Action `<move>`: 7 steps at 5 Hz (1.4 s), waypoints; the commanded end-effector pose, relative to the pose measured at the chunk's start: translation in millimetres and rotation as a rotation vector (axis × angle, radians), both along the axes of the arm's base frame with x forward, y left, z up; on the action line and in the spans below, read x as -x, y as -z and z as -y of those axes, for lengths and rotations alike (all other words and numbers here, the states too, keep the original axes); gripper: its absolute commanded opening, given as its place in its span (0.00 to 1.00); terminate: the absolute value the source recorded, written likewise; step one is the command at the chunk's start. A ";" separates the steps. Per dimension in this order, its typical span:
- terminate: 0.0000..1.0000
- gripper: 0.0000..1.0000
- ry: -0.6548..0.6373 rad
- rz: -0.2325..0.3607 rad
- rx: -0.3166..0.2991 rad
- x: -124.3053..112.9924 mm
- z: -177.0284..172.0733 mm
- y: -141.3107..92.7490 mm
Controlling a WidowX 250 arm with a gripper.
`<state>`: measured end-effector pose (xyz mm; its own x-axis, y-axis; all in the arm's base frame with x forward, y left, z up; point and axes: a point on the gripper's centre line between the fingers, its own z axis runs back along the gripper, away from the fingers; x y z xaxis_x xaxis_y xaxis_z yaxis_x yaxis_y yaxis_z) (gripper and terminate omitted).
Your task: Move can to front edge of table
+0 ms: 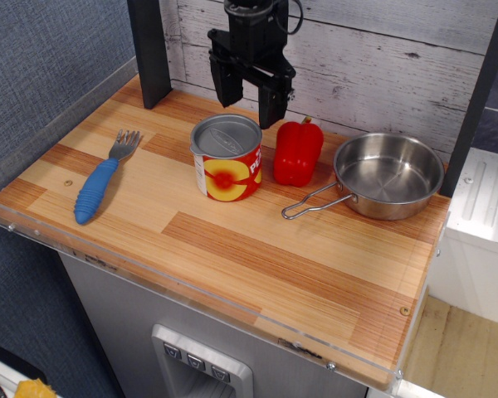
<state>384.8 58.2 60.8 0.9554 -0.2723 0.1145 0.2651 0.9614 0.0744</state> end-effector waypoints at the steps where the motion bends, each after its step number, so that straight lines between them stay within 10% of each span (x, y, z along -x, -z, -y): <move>1: 0.00 1.00 0.005 0.031 0.002 7.6 0.0 -8.1; 7: 0.00 1.00 -0.162 -0.098 -0.032 108.1 -2.3 -8.8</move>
